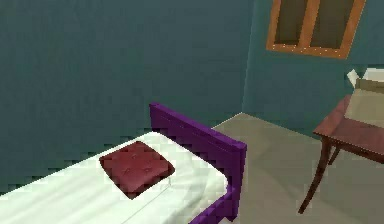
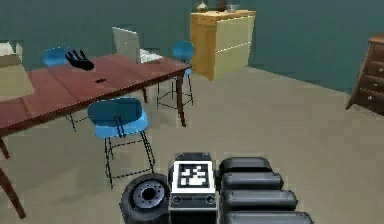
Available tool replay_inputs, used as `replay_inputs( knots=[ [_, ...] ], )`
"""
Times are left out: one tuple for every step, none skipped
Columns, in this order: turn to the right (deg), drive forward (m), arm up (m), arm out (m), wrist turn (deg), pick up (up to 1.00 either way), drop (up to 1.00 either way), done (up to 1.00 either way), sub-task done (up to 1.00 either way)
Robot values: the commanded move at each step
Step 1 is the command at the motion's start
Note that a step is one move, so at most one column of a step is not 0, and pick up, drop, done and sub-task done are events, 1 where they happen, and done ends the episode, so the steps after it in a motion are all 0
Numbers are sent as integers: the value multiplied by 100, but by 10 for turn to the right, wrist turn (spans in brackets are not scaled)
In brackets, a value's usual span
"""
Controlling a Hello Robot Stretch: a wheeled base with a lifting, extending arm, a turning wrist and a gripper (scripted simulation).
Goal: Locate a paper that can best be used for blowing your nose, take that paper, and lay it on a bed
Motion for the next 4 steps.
replay_inputs(
  knots=[
    [90,0,0,0,0,0,0,0,0],
    [-450,0,0,0,0,0,0,0,0],
    [-420,0,0,0,0,0,0,0,0],
    [450,0,0,0,0,0,0,0,0]
  ],
)
